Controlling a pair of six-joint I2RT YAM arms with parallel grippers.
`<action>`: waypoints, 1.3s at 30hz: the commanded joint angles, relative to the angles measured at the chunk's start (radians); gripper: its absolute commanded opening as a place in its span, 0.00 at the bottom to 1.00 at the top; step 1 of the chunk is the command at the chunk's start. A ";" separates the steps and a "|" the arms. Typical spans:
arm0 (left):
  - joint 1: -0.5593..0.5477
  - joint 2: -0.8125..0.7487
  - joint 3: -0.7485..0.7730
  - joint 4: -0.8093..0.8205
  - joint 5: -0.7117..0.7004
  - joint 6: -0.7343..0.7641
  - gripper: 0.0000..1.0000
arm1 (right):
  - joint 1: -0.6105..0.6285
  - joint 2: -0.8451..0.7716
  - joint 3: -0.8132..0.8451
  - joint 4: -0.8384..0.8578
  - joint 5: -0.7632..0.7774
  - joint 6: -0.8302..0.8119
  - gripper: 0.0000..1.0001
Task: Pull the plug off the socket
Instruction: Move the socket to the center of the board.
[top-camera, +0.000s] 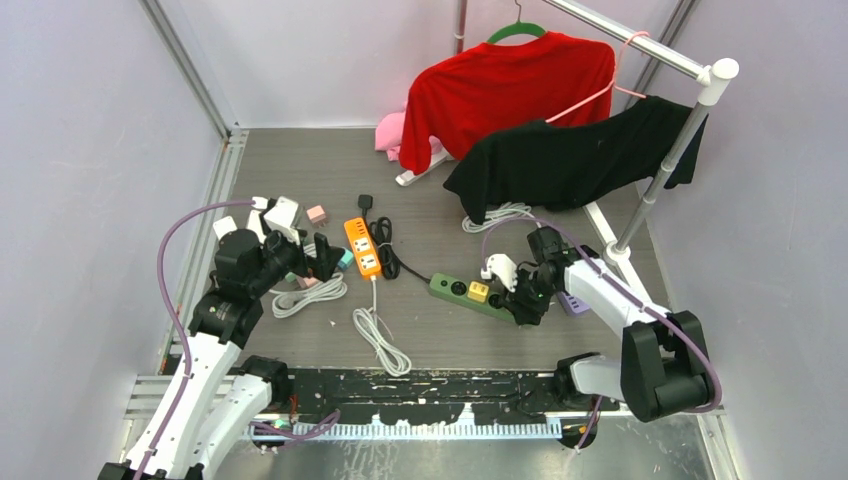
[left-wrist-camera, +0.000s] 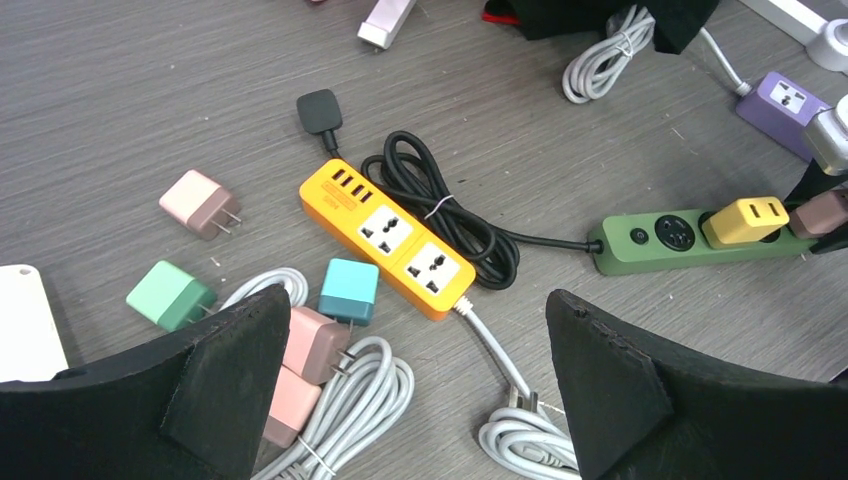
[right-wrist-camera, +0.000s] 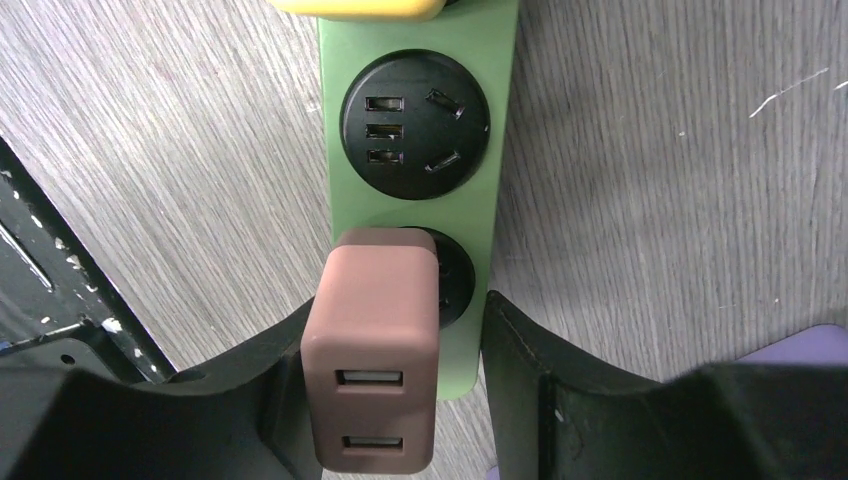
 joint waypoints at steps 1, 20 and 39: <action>-0.003 -0.012 -0.001 0.050 0.051 -0.004 0.98 | 0.004 -0.023 -0.027 -0.035 0.019 -0.090 0.36; -0.127 0.035 -0.093 0.484 0.523 -0.326 1.00 | 0.004 -0.224 0.325 -0.133 -0.426 0.059 1.00; -0.733 0.694 -0.106 0.942 0.195 0.319 1.00 | -0.127 -0.355 0.138 -0.093 -0.442 -0.034 1.00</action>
